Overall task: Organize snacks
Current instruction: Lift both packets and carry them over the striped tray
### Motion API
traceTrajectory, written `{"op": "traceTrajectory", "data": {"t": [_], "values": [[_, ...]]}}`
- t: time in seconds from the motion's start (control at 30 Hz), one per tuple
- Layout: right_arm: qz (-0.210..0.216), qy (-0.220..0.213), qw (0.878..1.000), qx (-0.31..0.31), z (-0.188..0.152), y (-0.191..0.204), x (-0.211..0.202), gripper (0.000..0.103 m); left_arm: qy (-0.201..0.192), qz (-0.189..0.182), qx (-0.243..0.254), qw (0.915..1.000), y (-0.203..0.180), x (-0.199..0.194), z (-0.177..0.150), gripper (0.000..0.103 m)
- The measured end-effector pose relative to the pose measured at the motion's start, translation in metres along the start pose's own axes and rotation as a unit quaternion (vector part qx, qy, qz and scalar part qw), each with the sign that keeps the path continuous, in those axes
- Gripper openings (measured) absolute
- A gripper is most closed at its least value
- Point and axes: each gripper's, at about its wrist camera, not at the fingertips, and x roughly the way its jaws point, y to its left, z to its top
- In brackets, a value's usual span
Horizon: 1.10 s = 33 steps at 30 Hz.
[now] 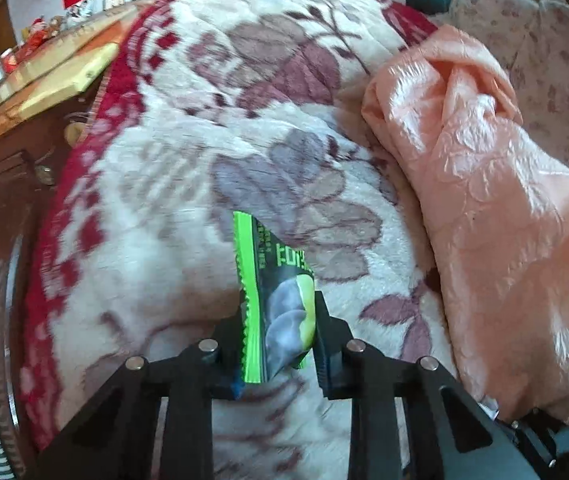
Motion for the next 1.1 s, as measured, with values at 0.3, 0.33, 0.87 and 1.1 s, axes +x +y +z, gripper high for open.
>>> {"op": "traceTrajectory", "data": {"t": [0.3, 0.33, 0.87, 1.1], "values": [[0.045, -0.019, 0.999, -0.025, 0.001, 0.03, -0.015, 0.052, -0.03, 0.023, -0.024, 0.999, 0.038, -0.058, -0.043, 0.028], [0.046, -0.019, 0.998, -0.03, 0.0, 0.036, -0.017, 0.052, -0.035, 0.031, -0.025, 0.9986, 0.042, -0.064, -0.05, 0.028], [0.059, -0.027, 0.989, -0.131, 0.011, 0.14, -0.022, 0.052, -0.077, 0.109, -0.077, 0.988, 0.111, -0.133, -0.115, 0.028], [0.069, -0.019, 0.982, -0.176, 0.013, 0.185, -0.018, 0.052, -0.087, 0.132, -0.112, 0.981, 0.144, -0.151, -0.134, 0.028]]}}
